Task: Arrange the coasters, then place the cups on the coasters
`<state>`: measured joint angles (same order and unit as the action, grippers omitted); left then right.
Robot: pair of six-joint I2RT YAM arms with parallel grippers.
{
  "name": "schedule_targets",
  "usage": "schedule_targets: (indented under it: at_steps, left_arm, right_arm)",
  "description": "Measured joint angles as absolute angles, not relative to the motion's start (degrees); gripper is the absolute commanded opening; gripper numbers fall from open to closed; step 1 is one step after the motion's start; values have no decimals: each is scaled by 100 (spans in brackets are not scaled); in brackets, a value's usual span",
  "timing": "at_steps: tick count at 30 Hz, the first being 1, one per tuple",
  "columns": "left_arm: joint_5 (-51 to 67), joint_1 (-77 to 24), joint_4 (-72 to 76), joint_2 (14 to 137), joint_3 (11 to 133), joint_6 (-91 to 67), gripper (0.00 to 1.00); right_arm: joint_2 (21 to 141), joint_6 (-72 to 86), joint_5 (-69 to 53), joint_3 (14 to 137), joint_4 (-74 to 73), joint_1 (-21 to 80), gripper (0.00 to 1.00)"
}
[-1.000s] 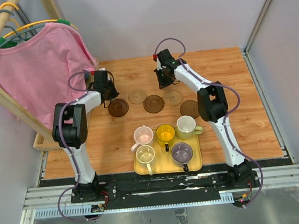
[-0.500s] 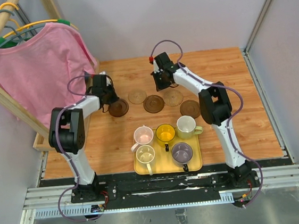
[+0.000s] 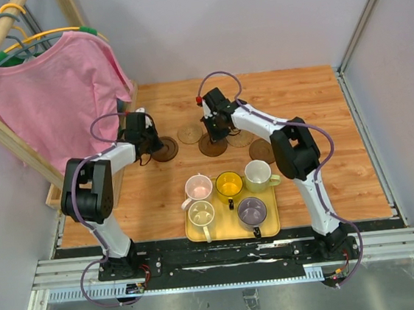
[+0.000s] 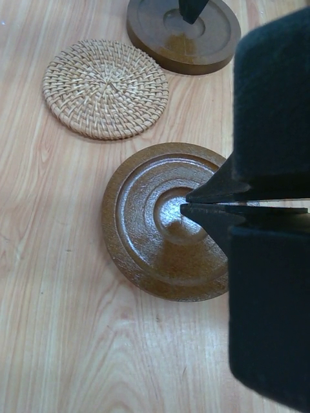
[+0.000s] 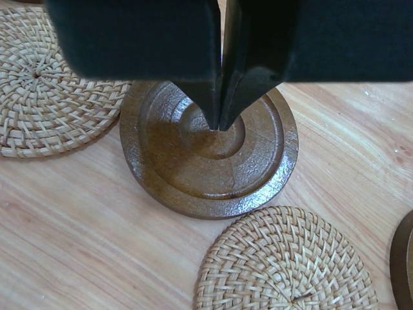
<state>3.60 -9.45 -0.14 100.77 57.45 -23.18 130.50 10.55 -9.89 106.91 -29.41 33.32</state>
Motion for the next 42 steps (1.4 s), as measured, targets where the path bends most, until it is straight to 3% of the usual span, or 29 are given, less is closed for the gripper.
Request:
schedule_targets:
  at_steps: [42]
  left_arm:
    - [445, -945, -456, 11942, 7942, -2322, 0]
  right_arm:
    - [14221, 1817, -541, 12543, -3575, 2596, 1]
